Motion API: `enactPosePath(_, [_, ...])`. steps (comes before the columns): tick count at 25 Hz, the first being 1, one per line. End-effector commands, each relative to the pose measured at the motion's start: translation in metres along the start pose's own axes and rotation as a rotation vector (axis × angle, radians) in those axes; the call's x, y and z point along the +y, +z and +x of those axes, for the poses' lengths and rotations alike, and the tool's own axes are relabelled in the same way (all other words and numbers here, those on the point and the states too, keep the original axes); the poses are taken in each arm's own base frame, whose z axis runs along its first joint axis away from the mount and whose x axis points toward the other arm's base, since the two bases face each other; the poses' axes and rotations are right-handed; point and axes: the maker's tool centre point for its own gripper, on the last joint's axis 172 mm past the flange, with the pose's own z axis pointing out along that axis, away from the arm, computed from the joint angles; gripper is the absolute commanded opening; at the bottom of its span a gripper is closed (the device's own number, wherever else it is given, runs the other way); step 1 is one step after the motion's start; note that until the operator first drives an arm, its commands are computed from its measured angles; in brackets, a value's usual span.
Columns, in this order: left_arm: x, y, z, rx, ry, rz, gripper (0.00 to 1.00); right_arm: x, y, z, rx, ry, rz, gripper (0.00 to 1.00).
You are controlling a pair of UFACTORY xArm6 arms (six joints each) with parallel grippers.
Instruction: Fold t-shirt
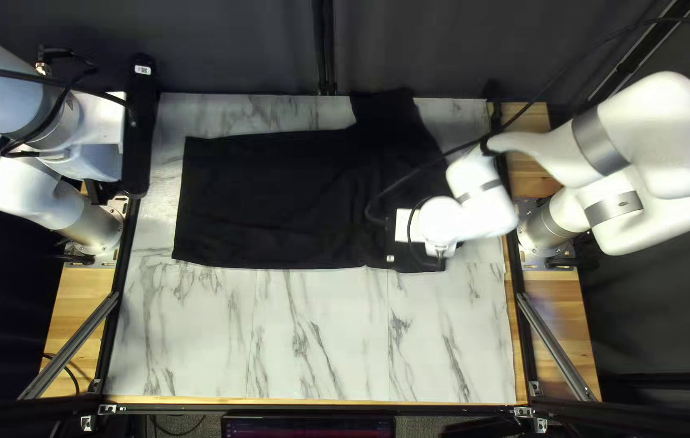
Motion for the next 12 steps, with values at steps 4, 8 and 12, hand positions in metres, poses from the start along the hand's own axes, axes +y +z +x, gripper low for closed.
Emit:
enactPosePath(4, [0.000, 0.000, 0.000, 0.000, 0.000, 0.000, 1.00, -0.004, -0.017, -0.007, 0.006, 0.008, -0.004, 1.00])
enactPosePath(8, [0.000, 0.000, 0.000, 0.000, 0.000, 0.000, 1.00, 0.016, -0.014, -0.002, 0.031, 0.006, 0.020, 1.00])
enactPosePath(12, [0.000, 0.000, 0.000, 0.000, 0.000, 0.000, 1.00, 0.027, -0.001, 0.001, 0.046, 0.035, 0.081, 1.00])
